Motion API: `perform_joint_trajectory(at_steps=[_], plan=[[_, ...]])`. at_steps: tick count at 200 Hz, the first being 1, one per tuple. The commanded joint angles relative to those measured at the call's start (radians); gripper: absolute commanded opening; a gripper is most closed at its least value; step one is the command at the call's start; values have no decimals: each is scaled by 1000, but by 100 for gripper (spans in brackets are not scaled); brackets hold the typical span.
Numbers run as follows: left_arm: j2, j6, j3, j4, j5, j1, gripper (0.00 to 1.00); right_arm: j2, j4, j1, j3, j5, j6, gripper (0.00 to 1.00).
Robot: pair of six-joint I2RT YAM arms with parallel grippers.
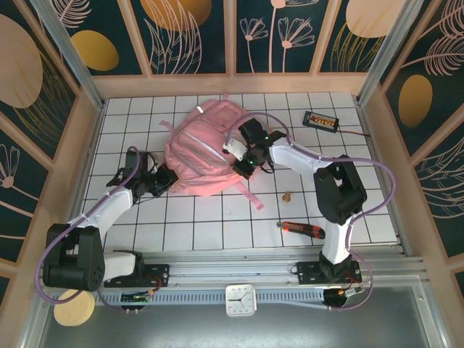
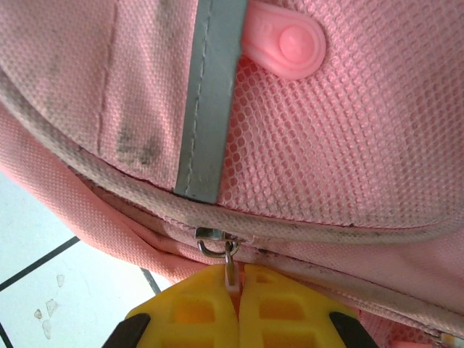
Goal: Pack books, pencil case, and school supplies into a backpack
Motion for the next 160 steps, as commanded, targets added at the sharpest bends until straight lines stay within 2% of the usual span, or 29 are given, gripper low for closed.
perform_joint_trajectory(at_steps=[1,14,43,55,64,77,85,94,102,116,127,140,146,150,154,160], plan=[[-18,45,10,-108,-188,76,0,10,-108,-147,-4,290,18,3],[-16,44,12,-96,-169,76,0,4,-108,-142,11,231,35,9],[-27,32,18,-64,-134,76,0,-33,-101,-124,49,62,101,50],[-27,20,11,-47,-116,76,0,-73,-85,-122,56,-19,129,62],[-27,13,3,-31,-101,76,0,-108,-63,-125,60,-79,158,66],[-31,4,-10,-11,-86,76,0,-173,-11,-128,58,-127,213,72],[-33,4,-13,0,-77,76,1,-217,40,-128,44,-147,254,80],[-31,8,-14,2,-64,75,4,-262,104,-127,20,-152,303,98],[-31,19,-10,-5,-61,76,6,-295,152,-126,2,-142,349,99],[-50,35,-5,-28,-66,75,24,-328,207,-128,-19,-108,439,99],[-74,48,0,-48,-75,76,31,-342,244,-135,-43,-106,513,99],[-103,68,14,-87,-91,76,47,-367,290,-140,-84,-92,590,99],[-121,77,17,-105,-99,76,60,-381,321,-145,-112,-86,629,99],[-133,81,19,-116,-106,76,74,-394,344,-149,-133,-89,650,99],[-145,88,22,-129,-114,76,95,-407,367,-151,-154,-88,670,99],[-163,100,27,-151,-125,76,99,-430,403,-154,-187,-70,700,99]])
